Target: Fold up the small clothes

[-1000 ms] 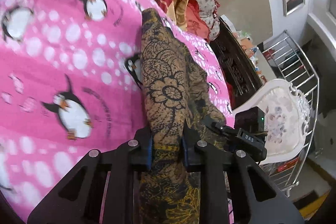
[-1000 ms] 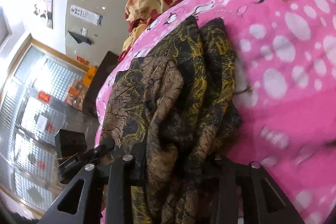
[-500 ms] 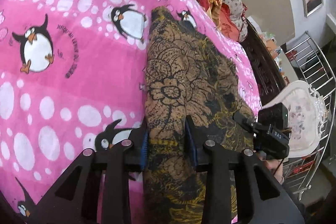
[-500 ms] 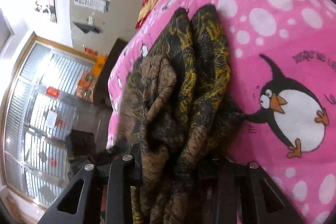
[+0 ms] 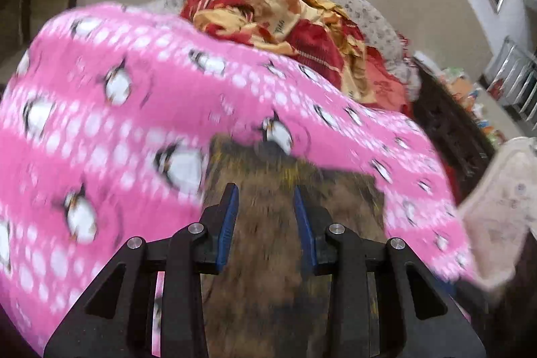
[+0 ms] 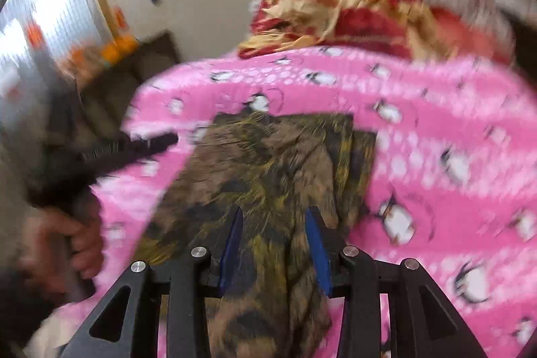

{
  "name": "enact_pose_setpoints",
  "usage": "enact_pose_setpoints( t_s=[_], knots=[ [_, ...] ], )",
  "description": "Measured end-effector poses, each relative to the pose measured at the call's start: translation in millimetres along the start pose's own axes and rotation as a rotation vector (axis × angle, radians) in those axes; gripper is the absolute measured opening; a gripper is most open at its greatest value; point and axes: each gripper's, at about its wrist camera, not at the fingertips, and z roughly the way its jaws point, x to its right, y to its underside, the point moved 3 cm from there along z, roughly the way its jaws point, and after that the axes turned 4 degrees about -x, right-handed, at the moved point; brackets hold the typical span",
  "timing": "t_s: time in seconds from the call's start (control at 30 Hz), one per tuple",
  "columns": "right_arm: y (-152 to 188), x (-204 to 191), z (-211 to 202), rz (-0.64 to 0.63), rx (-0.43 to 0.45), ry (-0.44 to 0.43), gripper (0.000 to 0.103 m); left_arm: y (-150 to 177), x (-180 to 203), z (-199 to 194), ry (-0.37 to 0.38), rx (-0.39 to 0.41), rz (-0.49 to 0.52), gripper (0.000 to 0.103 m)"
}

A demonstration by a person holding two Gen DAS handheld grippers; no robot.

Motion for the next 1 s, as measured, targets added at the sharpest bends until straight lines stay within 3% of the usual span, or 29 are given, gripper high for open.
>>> enact_pose_setpoints(
  t_s=[0.1,0.17,0.23,0.3,0.4,0.7,0.83,0.93,1.0],
  knots=[
    [6,9,37,0.074,-0.076,0.057,0.037,-5,3,36,-0.026,-0.025,-0.039,0.051],
    [21,20,63,0.094,-0.103,0.069,0.037,12,-3,66,-0.071,-0.097,-0.01,0.051],
    [34,18,59,0.004,0.006,0.057,0.038,20,-7,71,-0.06,-0.089,-0.016,0.052],
    [35,23,56,0.023,0.023,0.028,0.038,19,-10,70,-0.048,-0.082,-0.023,0.052],
    [35,31,57,0.047,0.022,-0.01,0.039,19,-11,74,-0.047,-0.094,-0.018,0.057],
    [31,16,57,0.048,0.016,-0.017,0.04,19,3,81,-0.1,-0.101,0.042,0.064],
    [28,6,17,0.029,0.012,-0.031,0.039,18,5,83,-0.089,-0.101,0.031,0.064],
    [47,-15,-12,-0.083,0.021,-0.053,0.039,17,3,84,-0.091,-0.1,0.034,0.064],
    [75,-22,1,-0.147,-0.081,-0.009,0.04,18,4,84,-0.092,-0.1,0.034,0.065]
  ],
)
